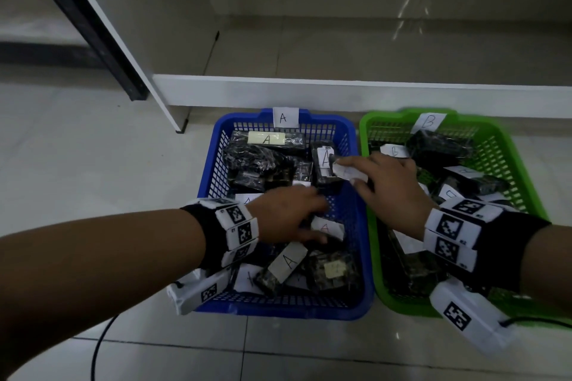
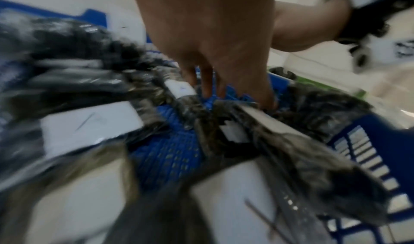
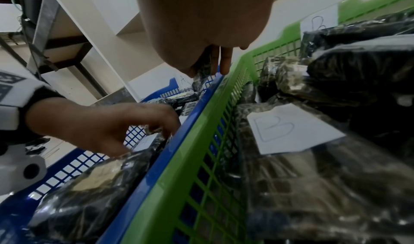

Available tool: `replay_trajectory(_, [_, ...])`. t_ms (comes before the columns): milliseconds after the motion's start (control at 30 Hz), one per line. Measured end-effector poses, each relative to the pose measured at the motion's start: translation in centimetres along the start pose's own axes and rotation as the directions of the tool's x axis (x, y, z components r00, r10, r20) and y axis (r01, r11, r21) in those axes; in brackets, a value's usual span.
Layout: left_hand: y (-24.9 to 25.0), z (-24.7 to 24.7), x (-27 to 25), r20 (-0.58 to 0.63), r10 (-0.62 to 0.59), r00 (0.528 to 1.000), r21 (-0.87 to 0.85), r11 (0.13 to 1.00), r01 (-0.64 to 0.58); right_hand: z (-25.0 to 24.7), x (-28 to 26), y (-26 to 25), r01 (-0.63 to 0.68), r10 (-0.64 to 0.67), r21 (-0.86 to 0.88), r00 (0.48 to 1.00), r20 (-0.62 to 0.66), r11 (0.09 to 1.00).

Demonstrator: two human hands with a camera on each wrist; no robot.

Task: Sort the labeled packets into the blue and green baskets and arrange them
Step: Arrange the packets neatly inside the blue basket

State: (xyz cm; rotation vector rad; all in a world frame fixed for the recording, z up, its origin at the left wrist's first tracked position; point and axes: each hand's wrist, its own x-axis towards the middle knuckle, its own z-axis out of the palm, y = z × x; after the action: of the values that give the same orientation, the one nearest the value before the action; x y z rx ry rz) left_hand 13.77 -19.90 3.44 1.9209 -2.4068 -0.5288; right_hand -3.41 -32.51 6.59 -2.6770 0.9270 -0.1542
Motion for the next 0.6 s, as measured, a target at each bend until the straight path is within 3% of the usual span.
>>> replay_trajectory(33, [0.3, 0.3, 0.3, 0.09, 0.11, 0.99, 0.051, 0.992, -0.115, 0.0, 0.0, 0.2, -0.016, 0.016, 0.005, 1.0, 0.003, 1.0])
replay_trajectory(67, [0.5, 0.6, 0.7, 0.153, 0.146, 0.977, 0.1, 0.982, -0.162, -0.1, 0.0, 0.3, -0.029, 0.028, 0.005, 1.0, 0.005, 1.0])
replay_trajectory(300, [1.8, 0.8, 2.7, 0.134, -0.032, 0.991, 0.177, 0.984, 0.008, -0.2, 0.1, 0.7, -0.046, 0.046, 0.02, 0.999, 0.0, 0.999])
replay_trajectory(433, [2.1, 0.7, 3.4, 0.158, -0.146, 0.977, 0.021, 0.989, 0.145, -0.2, -0.1, 0.9, -0.042, 0.046, 0.087, 0.998, -0.038, 0.995])
replay_trajectory(600, [0.9, 0.3, 3.7, -0.002, -0.179, 0.984, 0.052, 0.982, 0.179, -0.4, -0.3, 0.8, -0.044, 0.053, 0.128, 0.996, -0.073, 0.991])
